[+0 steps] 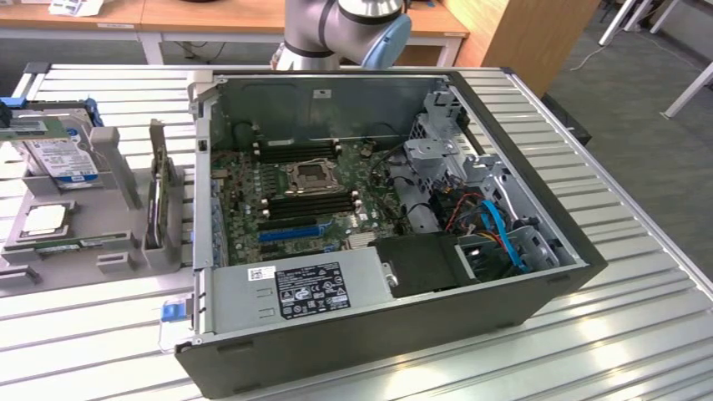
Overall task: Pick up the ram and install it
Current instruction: 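Pick up the ram and move it above insertion slot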
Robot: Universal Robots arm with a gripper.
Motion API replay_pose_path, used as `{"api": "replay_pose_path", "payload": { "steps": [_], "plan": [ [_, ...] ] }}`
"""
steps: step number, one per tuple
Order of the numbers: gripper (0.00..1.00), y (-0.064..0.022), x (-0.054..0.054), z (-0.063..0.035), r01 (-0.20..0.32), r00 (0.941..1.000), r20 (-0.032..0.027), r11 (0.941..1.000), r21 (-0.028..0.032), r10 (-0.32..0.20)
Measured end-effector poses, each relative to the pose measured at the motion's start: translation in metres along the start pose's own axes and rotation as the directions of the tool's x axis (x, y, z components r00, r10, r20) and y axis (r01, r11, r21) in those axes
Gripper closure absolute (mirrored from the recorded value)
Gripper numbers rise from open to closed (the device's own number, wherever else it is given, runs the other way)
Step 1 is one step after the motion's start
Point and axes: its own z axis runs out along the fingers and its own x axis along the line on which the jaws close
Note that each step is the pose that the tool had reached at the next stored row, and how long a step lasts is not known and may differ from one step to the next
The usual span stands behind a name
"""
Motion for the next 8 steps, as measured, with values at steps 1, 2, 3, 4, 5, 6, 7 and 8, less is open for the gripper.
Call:
{"api": "replay_pose_path", "payload": {
  "steps": [1, 2, 3, 4, 5, 6, 7, 8],
  "plan": [
    [0.88, 0.0, 0.0, 0.0, 0.0, 1.0, -0.0001, 1.0, 0.0, 0.0],
    [0.88, 0.0, 0.0, 0.0, 0.0, 1.0, -0.0001, 1.0, 0.0, 0.0],
    [0.88, 0.0, 0.0, 0.0, 0.0, 1.0, 0.0, 1.0, 0.0, 0.0],
    [0.88, 0.0, 0.0, 0.0, 0.0, 1.0, 0.0, 1.0, 0.0, 0.0],
    [0.88, 0.0, 0.0, 0.0, 0.0, 1.0, 0.0, 1.0, 0.0, 0.0],
    [0.88, 0.0, 0.0, 0.0, 0.0, 1.0, 0.0, 1.0, 0.0, 0.0],
    [0.88, 0.0, 0.0, 0.0, 0.0, 1.0, 0.0, 1.0, 0.0, 0.0],
    [0.88, 0.0, 0.0, 0.0, 0.0, 1.0, 0.0, 1.0, 0.0001, 0.0]
  ]
}}
